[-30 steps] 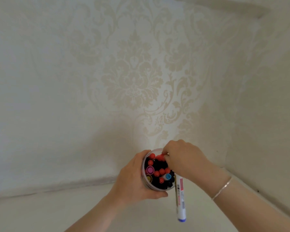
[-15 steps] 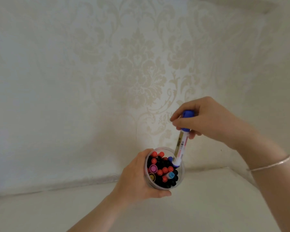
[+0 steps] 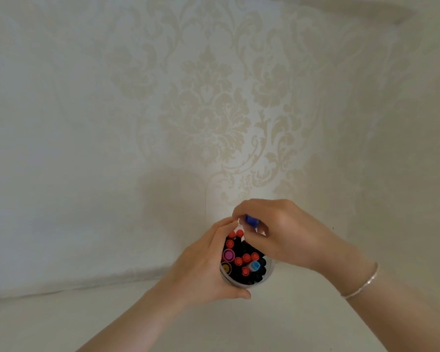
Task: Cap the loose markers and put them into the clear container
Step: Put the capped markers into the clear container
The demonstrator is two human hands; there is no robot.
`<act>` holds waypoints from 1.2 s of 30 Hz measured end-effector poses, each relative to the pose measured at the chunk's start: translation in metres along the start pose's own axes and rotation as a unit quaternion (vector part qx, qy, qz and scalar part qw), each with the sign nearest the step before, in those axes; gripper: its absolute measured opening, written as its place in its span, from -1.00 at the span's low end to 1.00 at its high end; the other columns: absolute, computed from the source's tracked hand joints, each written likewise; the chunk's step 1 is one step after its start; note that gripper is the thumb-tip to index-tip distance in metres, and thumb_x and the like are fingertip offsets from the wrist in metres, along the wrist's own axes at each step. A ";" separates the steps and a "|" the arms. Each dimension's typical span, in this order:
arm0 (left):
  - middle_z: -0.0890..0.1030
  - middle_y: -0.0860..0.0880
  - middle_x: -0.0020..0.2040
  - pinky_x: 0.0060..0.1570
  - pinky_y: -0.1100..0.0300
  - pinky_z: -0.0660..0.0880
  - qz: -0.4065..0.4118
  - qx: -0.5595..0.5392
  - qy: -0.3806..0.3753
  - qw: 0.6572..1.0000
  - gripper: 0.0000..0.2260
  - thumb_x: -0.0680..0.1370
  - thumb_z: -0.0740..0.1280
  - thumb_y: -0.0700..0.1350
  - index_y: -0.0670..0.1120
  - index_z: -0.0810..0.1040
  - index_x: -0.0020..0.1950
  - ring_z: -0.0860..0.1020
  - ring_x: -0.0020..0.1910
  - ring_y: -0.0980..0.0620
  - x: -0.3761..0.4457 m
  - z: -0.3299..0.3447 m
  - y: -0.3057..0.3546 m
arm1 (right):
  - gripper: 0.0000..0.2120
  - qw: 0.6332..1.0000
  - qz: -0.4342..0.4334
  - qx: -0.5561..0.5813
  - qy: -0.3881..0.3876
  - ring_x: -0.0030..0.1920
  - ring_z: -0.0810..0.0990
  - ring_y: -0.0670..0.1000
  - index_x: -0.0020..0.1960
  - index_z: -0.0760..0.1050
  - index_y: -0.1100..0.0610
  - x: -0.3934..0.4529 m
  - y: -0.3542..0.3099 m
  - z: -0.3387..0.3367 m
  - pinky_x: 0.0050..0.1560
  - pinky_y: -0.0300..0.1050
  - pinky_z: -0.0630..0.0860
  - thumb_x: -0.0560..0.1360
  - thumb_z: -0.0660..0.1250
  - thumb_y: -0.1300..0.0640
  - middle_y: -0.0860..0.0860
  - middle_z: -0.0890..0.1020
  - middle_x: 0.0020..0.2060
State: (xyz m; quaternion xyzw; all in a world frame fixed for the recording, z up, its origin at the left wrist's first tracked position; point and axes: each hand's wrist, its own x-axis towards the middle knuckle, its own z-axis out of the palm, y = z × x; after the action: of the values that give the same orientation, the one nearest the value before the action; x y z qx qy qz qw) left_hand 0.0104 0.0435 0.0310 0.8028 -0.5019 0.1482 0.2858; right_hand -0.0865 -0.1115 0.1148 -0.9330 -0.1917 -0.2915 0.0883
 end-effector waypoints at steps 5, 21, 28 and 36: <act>0.10 0.24 0.40 0.04 0.33 0.44 0.012 0.122 -0.041 0.992 -0.08 0.24 0.48 0.29 0.14 0.07 0.45 0.42 0.23 0.17 0.003 -0.017 0.012 | -0.91 0.954 0.118 0.265 0.073 -0.19 0.61 0.17 -0.13 0.49 0.05 -0.002 0.013 0.006 -0.03 0.17 0.54 0.45 0.38 0.20 0.08 0.64 -0.22; 0.15 -0.03 0.46 0.11 0.19 0.43 0.019 0.286 -0.125 0.950 -0.31 0.33 0.39 0.29 -0.13 0.37 0.27 0.18 0.38 0.04 0.021 -0.025 0.022 | -0.82 0.986 -0.081 0.011 0.147 -0.34 0.53 -0.07 0.04 0.39 0.12 -0.030 0.026 0.029 -0.38 -0.14 0.47 0.62 0.11 0.03 -0.02 0.58 -0.23; 0.20 0.05 0.44 0.21 0.18 0.43 0.050 0.247 -0.124 0.960 -0.19 0.37 0.33 0.38 -0.09 0.27 0.44 0.19 0.39 0.09 0.018 -0.028 0.019 | -0.90 0.959 -0.002 0.162 0.230 -0.22 0.62 -0.18 0.03 0.40 0.05 -0.029 0.029 0.033 -0.16 -0.24 0.57 0.56 0.20 0.05 -0.13 0.57 -0.13; 0.22 0.12 0.44 0.20 0.21 0.43 0.056 0.226 -0.120 0.965 -0.13 0.31 0.35 0.42 -0.03 0.25 0.48 0.36 0.32 0.12 0.021 -0.034 0.011 | -0.84 0.969 0.039 0.176 0.168 -0.18 0.63 -0.15 0.01 0.42 0.09 -0.025 0.030 0.035 -0.12 -0.18 0.57 0.55 0.19 0.01 -0.13 0.61 -0.13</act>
State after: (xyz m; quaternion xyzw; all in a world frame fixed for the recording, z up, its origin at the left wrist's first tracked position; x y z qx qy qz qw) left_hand 0.0122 0.0453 0.0722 0.8289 -0.5302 0.1763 0.0253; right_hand -0.0748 -0.1368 0.0700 -0.8471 -0.1856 -0.4023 0.2936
